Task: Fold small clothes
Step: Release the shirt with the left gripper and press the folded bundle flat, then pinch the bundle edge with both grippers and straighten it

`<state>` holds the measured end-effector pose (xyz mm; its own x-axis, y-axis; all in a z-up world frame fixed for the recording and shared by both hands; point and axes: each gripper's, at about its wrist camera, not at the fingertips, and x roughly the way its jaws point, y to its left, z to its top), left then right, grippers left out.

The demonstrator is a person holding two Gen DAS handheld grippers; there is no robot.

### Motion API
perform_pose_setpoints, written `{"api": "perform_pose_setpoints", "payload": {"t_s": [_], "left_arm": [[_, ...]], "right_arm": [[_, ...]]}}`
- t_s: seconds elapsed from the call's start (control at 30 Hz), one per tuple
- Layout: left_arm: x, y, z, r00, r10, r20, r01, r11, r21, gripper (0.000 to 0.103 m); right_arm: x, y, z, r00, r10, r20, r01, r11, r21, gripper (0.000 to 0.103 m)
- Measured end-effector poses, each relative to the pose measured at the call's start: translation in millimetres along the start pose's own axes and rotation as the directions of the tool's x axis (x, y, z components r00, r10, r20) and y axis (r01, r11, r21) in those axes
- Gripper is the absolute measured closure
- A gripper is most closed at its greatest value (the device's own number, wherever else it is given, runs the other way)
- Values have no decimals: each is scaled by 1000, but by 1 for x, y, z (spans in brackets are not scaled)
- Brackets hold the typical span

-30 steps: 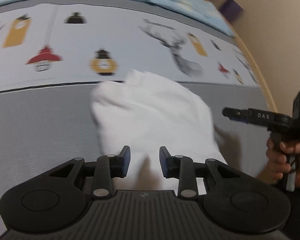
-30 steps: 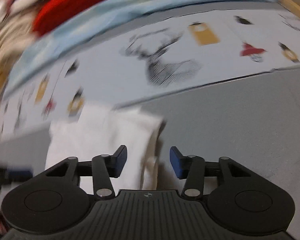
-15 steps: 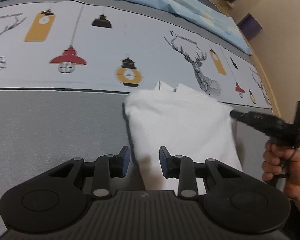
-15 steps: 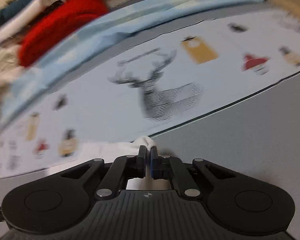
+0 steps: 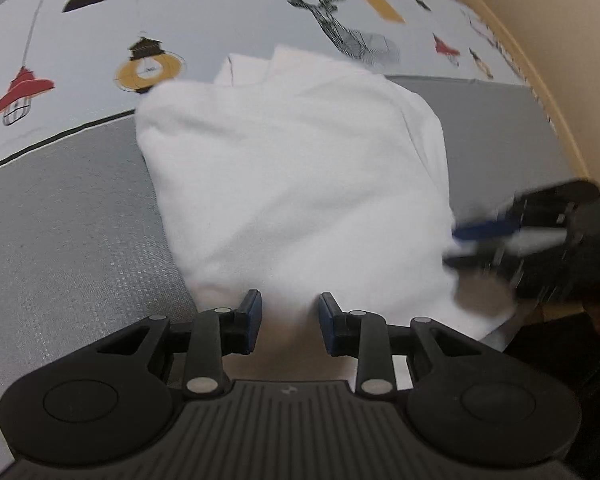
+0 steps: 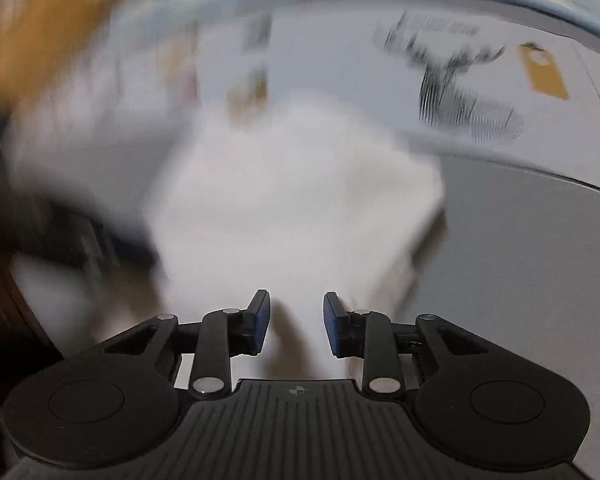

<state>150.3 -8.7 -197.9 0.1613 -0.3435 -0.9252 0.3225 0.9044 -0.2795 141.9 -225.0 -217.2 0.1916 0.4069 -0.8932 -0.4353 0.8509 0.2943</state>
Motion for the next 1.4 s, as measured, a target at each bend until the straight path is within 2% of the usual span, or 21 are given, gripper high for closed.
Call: {"api": "perform_pose_setpoints", "payload": {"t_s": [0.07,0.1,0.17,0.3,0.4,0.47,0.53,0.57,0.6,0.67,0.8,0.87,0.9,1.0,1.1,1.17,1.2,1.23,1.3,1.33,1.4], "left_arm": [[-3,-2,3,1000,12,-2,-12,1000,3,68],[-7,0,5,1000,13,8,-13,1000,-12,68],[-21,10,11,999,16,45,-12,995,-100,61],[-36,29,22,999,-4,35,12,978,-210,49],[-34,46,28,997,45,58,-27,959,-283,30],[-22,63,23,995,64,80,-28,919,-392,30],[-3,78,22,999,-19,42,38,854,-518,33],[2,80,23,995,-62,76,94,833,-546,33],[5,80,27,993,-77,87,112,832,-544,32],[14,74,33,996,-61,60,83,866,-493,33],[28,75,37,996,-71,44,83,877,-472,36],[27,70,43,997,-43,69,68,898,-435,52],[26,67,46,997,-29,78,59,908,-415,55],[22,56,53,992,18,127,28,935,-354,65],[-3,45,67,962,71,265,8,959,-284,66],[-24,47,74,918,61,393,60,955,-289,59],[-34,48,76,890,68,451,74,954,-289,53],[-38,48,78,873,94,479,59,954,-295,48],[-35,52,83,879,134,458,19,949,-314,45],[-29,57,82,895,132,425,17,944,-328,45],[-13,66,81,933,101,345,34,931,-363,45]], "right_arm": [[14,0,-17,994,-55,-94,49,997,-56,66],[15,-2,-21,990,-67,-121,61,997,-56,56],[15,-20,-27,984,-58,-171,67,997,47,53],[-12,-21,-15,999,-36,-6,37,997,73,53],[-29,-34,-1,989,39,143,-67,979,193,44],[-25,-48,2,985,48,163,-97,945,312,41],[-9,-63,0,986,68,154,-128,895,427,41],[4,-66,0,990,66,126,-118,871,477,41],[14,-70,0,995,56,87,-93,852,516,41],[25,-71,3,993,71,91,-110,836,538,40],[32,-67,8,991,77,105,-121,848,516,41],[32,-70,6,989,87,120,-137,846,515,50],[26,-72,4,985,100,137,-158,837,524,62],[25,-77,8,980,98,175,-175,840,514,72],[13,-72,24,962,25,270,-155,867,474,78],[-2,-73,33,921,-24,388,-175,866,468,79],[-10,-72,37,893,-52,448,-178,872,456,74],[-17,-71,41,863,-88,498,-169,878,448,60],[-24,-71,44,824,-228,519,-68,870,489,39],[-24,-76,43,821,-273,501,-39,849,526,40],[-18,-90,39,851,-255,459,-69,812,579,42]]}}
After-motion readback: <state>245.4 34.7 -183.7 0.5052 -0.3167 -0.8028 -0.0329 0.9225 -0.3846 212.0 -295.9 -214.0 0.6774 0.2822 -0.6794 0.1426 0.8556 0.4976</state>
